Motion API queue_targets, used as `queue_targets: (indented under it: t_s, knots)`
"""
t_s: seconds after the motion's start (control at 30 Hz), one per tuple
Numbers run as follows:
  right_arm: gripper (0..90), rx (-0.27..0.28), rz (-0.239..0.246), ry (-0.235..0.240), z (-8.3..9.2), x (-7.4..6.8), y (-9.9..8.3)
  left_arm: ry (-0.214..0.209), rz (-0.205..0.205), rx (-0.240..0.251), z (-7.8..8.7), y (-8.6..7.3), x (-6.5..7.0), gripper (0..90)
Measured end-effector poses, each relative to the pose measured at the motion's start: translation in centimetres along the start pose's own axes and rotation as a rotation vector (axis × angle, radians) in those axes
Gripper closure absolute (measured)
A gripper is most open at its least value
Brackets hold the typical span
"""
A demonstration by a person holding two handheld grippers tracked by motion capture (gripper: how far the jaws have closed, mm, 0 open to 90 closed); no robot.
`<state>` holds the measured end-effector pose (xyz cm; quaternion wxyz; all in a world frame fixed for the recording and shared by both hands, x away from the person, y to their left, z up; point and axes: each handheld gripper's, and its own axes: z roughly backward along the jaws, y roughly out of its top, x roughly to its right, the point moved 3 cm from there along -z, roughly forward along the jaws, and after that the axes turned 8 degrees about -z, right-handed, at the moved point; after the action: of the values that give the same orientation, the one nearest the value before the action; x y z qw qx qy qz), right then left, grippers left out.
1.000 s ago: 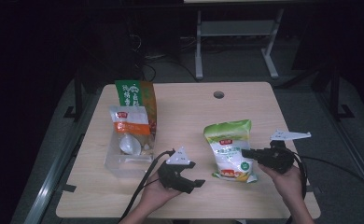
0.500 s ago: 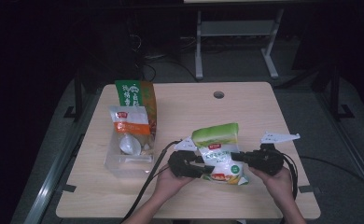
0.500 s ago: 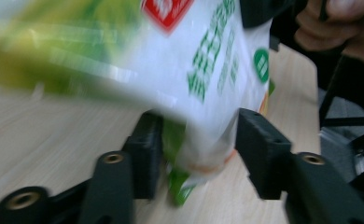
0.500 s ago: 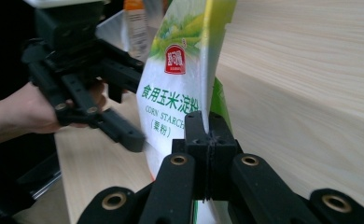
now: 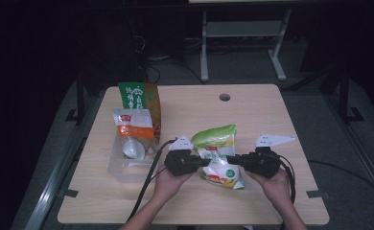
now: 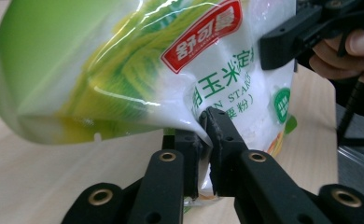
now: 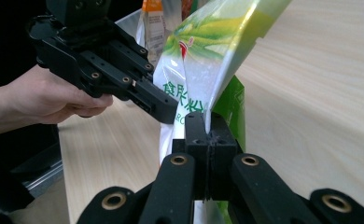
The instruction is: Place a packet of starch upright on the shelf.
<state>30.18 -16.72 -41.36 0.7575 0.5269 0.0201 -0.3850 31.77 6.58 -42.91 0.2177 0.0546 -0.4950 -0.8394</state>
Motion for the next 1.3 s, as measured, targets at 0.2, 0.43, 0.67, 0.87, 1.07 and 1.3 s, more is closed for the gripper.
queue_targets:
  t_s: [0.2, 0.43, 0.67, 0.87, 1.07, 1.3]
  knots:
    - [87.8, -0.039, 0.048, -0.018, -1.4, -0.2, 0.3, 0.054, -0.028, -0.010, 1.0, -0.1, -0.5, 86.4]
    - [76.6, -0.107, 0.084, -0.013, -2.4, -0.4, 0.0, 0.037, -0.056, -0.016, 1.1, -0.3, -0.2, 85.9]
    - [72.4, -0.123, 0.114, -0.031, -3.0, -0.9, 0.3, 0.043, -0.074, -0.021, 1.3, -0.4, 0.0, 85.2]
    - [68.7, -0.139, 0.143, -0.064, -3.7, -1.3, 0.6, 0.041, -0.075, -0.025, 1.4, -0.5, -0.1, 84.1]
    - [73.4, -0.149, 0.149, -0.094, -4.1, -1.1, 0.8, 0.025, -0.072, -0.027, 1.4, -0.6, -0.1, 80.0]
    - [84.8, -0.142, 0.121, -0.108, -4.0, -0.5, 1.0, 0.028, -0.068, -0.027, 1.9, -0.7, -0.3, 73.3]
